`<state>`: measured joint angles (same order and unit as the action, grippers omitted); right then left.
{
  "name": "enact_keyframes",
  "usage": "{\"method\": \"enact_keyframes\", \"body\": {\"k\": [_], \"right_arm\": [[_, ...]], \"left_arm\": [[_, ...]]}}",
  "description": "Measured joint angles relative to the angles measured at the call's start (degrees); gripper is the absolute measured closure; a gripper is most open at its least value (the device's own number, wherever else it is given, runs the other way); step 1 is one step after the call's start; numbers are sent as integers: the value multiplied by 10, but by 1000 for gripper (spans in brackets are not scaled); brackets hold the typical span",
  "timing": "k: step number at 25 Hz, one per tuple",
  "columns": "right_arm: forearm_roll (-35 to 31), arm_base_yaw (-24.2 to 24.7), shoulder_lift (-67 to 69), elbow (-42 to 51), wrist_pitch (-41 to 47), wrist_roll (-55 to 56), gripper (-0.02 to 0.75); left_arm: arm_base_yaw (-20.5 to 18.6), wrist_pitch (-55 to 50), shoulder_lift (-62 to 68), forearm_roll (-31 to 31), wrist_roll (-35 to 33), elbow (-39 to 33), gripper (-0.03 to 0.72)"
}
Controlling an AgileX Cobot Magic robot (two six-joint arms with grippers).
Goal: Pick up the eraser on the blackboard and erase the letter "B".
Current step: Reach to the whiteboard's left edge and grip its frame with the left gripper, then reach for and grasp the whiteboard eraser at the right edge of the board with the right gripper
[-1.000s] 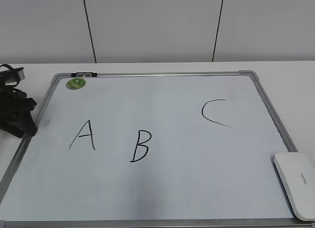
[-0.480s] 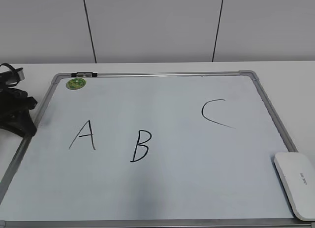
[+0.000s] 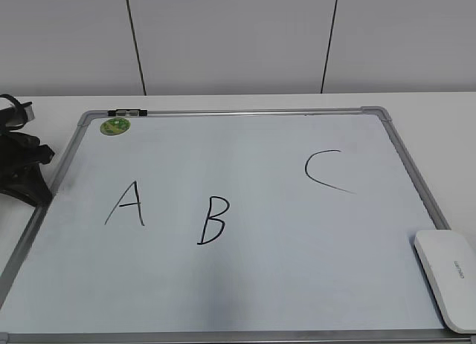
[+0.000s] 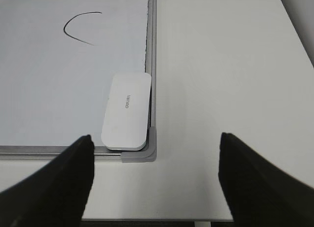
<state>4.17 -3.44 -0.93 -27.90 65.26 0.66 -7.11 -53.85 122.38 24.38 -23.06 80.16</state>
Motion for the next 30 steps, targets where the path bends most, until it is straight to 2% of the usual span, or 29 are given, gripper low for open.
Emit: {"method": "enact_keyframes", "body": {"k": [12, 18, 24, 30], "right_arm": [[-6, 0, 7, -13, -8, 0, 151], [-38, 0, 141, -59, -50, -17, 151], [-53, 0, 263, -66, -126, -21, 152], [-91, 0, 410, -73, -120, -66, 151]], "left_arm": [[-1, -1, 0, 1, 1, 0, 653], [-1, -1, 0, 1, 1, 0, 653], [-1, -2, 0, 1, 1, 0, 653], [-1, -2, 0, 1, 1, 0, 653]]}}
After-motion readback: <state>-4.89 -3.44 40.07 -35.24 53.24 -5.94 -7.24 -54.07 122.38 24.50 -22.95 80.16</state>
